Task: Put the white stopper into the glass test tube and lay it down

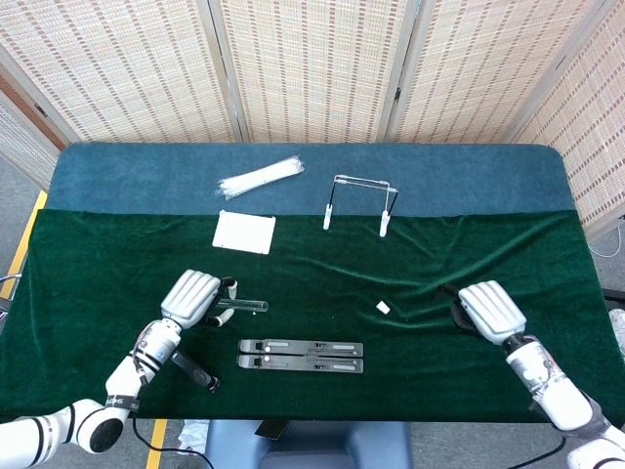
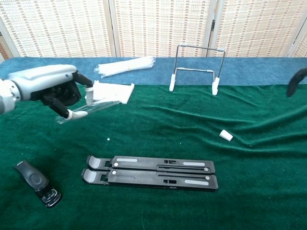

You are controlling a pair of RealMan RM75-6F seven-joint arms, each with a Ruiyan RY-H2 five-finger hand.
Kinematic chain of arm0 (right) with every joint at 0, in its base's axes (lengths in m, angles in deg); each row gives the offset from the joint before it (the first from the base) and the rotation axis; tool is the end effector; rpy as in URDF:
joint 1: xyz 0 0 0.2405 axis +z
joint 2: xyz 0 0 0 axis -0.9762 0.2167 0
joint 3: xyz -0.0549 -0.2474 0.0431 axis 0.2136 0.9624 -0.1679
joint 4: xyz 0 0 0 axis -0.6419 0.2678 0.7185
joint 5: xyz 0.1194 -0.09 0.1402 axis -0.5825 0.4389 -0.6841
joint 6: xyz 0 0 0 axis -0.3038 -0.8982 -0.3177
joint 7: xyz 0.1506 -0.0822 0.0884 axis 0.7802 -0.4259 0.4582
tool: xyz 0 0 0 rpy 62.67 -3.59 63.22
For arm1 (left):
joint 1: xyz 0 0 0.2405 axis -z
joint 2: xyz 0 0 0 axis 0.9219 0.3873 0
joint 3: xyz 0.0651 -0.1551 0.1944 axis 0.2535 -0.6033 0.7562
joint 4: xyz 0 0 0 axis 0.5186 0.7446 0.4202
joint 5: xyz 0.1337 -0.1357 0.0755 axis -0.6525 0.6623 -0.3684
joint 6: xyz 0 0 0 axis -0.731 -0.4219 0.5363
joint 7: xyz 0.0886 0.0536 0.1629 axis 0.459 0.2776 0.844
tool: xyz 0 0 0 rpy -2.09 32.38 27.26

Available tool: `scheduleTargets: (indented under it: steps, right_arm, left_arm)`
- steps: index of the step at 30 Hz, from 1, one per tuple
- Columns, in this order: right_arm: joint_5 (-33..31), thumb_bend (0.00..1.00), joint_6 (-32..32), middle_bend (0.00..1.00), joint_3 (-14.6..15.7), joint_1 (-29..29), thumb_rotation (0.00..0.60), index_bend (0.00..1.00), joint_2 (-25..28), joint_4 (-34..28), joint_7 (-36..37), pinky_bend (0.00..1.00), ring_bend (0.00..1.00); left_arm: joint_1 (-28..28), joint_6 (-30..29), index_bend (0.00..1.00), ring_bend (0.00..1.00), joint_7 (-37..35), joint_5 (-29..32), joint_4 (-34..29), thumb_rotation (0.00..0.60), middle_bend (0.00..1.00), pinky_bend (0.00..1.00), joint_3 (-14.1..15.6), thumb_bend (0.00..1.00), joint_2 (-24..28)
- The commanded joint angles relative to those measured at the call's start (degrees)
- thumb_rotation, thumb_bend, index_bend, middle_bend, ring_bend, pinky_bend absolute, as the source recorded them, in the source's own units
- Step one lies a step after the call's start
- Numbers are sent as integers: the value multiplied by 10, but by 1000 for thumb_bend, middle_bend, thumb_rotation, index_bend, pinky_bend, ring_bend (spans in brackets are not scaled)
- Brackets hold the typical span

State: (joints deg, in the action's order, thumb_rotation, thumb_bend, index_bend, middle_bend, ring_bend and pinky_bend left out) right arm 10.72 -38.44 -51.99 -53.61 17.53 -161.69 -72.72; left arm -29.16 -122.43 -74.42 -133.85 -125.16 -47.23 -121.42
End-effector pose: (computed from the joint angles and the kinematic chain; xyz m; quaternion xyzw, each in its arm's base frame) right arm -0.2426 -0.3115 0.0845 0.7368 -0.4151 0.3288 0.4204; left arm -0.1465 0.3596 0.0046 -0.7451 -0.3773 -0.3908 0.3869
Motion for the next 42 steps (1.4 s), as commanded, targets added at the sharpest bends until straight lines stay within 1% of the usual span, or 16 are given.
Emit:
scheduleTargets:
  steps: [1, 6, 9, 17, 26, 33, 42]
  right_arm:
    - [-48, 771, 74, 881, -7, 49, 600, 351, -36, 18, -29, 947, 1000]
    - [-97, 792, 131, 888, -11, 89, 600, 350, -77, 45, -58, 956, 1000]
    - [-120, 795, 151, 889, -12, 107, 600, 351, -100, 63, -69, 956, 1000]
    - [-161, 796, 172, 889, -17, 143, 600, 351, -144, 101, -96, 956, 1000]
    - [-207, 797, 196, 889, -11, 181, 600, 350, -181, 134, -130, 956, 1000]
    - [-220, 796, 190, 890, 1, 186, 600, 351, -183, 133, -139, 956, 1000]
    - [-214, 797, 154, 891, 28, 166, 600, 350, -144, 82, -153, 956, 1000]
  left_arm:
    - [-12, -14, 655, 803, -2, -7, -20, 600, 895, 798, 7, 443, 16]
    - [-20, -25, 655, 803, 1, -12, -33, 600, 895, 798, 12, 443, 26]
    - [-22, -27, 655, 803, 3, -13, -36, 600, 895, 798, 12, 442, 28]
    - [-24, -29, 656, 803, 6, -12, -35, 600, 894, 798, 12, 443, 26]
    - [-26, -26, 656, 803, 6, -12, -31, 600, 895, 798, 16, 443, 25]
    - [-27, -25, 661, 803, 4, -13, -27, 600, 895, 798, 17, 443, 22]
    - [-24, -19, 666, 803, 7, -13, -24, 600, 895, 798, 17, 442, 16]
